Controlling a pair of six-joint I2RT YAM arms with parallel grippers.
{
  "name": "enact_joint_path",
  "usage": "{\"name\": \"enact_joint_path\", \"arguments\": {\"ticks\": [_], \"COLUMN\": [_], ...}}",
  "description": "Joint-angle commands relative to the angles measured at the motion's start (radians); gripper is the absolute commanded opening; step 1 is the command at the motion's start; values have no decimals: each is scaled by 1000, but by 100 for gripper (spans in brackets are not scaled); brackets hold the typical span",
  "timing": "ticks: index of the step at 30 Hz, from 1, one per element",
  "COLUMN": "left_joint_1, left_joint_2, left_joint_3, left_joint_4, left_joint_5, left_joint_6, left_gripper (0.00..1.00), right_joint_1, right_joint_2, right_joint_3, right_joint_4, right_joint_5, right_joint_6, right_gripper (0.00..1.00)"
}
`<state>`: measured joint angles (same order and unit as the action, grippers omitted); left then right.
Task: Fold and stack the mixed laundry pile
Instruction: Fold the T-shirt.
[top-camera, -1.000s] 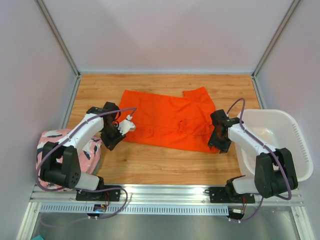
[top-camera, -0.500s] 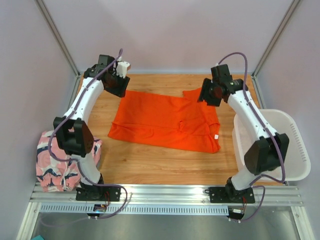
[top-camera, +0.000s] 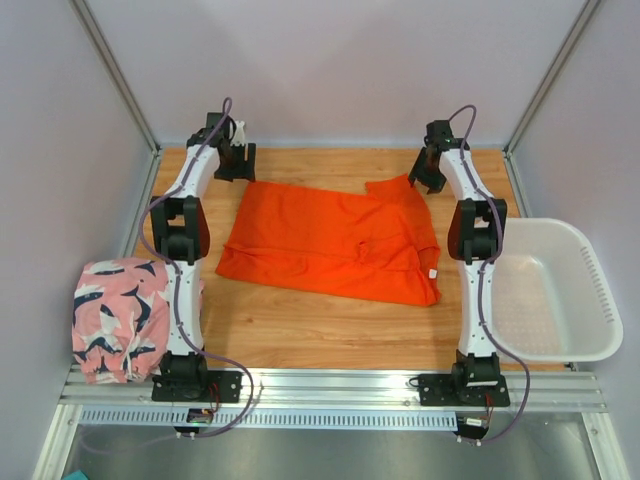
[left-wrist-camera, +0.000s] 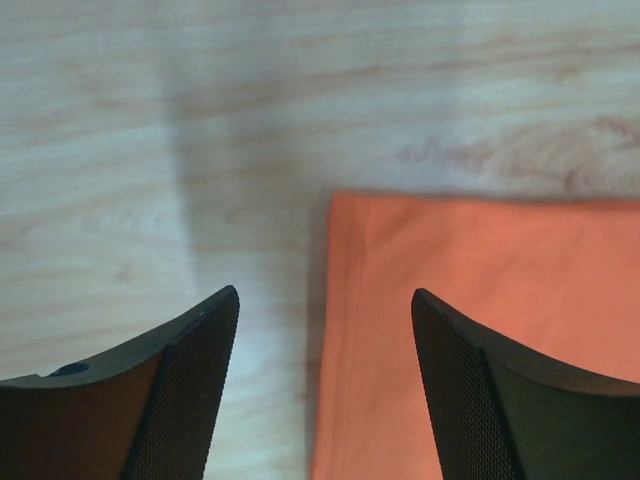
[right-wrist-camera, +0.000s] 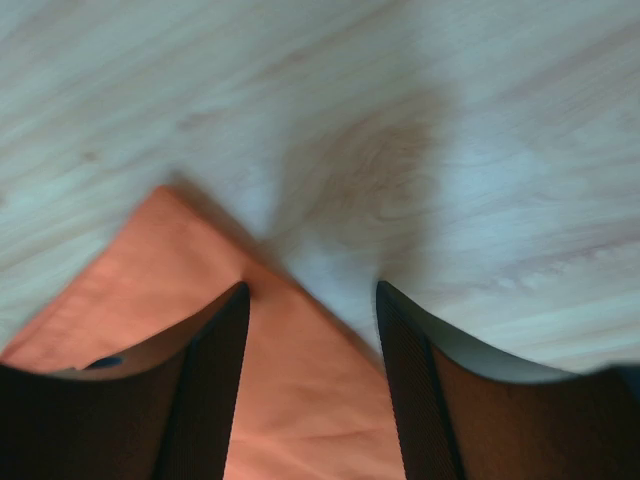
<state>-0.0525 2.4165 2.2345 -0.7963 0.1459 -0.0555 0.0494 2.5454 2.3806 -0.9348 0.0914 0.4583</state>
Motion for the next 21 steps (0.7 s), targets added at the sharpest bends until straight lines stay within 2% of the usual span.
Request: {"name": "enact_joint_path", "arguments": {"ticks": [1,3,5,10,13,16,17,19,20,21], "left_joint_1": [-7,-7,-7,-7,-7,-3,-1,-1,-1,-1], "left_joint_2": [61,96,113,148,135,151,156,148,148,148], "left_joint_3": [154,166,152,194,157,139,134,123,125,126], "left_joint_4": [63,71,80,76,36,-10,-1,28,35,42], "left_joint_5": [21,44,53,84,150,179,188,204,211,216], "left_joint_6": [-64,-84,-98,-113,-141,-165,-174,-182,-182,-182], "left_gripper": [79,79,79,74,73,69,67,61,54,51], "right_joint_1": [-28,-25,-19,-14,-14,-13,-14,-14,-14,-14], "right_joint_2": [15,32,53,93,98,96,92,82,76,63], "right_joint_3": [43,26,25,22,14,8,8,2,-1,-4], "right_joint_4": [37,65,68,50,40,39,40,50,54,57], "right_joint_5": [-27,-126,-159,-165,-179,-180,-182,-191,-208,-214], "right_joint_6": [26,19,11,14,25,26,25,25,25,29], "right_gripper": [56,56,56,56,55,45,35,24,16,12]}}
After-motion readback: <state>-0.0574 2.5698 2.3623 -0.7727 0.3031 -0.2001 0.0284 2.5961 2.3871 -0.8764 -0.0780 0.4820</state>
